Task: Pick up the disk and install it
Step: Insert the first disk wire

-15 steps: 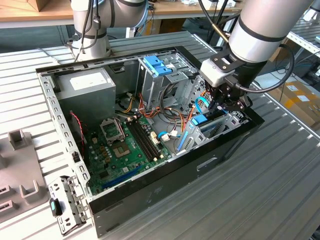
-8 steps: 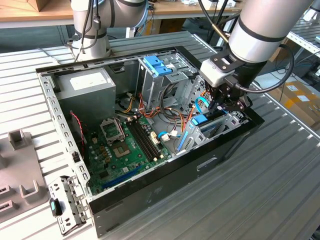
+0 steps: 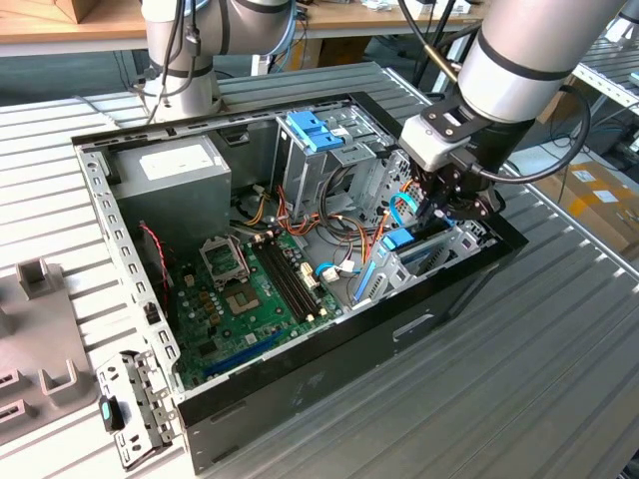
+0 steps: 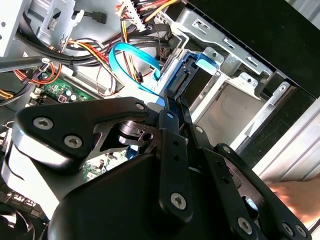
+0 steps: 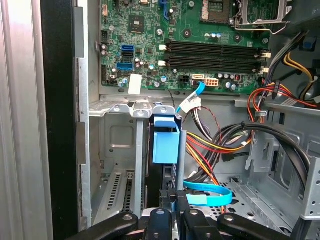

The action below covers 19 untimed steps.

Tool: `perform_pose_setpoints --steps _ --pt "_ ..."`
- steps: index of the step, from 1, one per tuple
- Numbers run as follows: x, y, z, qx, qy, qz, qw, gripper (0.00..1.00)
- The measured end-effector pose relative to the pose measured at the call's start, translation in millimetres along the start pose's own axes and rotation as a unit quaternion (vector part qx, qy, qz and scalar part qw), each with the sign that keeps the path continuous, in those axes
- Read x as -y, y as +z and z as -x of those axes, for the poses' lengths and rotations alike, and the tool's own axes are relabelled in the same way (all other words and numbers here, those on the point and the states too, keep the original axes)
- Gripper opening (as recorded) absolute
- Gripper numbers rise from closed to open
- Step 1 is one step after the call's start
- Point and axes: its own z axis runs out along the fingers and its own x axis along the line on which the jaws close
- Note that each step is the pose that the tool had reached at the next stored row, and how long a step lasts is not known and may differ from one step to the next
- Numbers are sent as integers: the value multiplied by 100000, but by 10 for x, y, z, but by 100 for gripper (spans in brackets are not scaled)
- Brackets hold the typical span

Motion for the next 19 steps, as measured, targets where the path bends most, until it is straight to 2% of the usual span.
perform_pose_setpoints --steps 19 --pt "-8 50 -4 33 7 -1 100000 16"
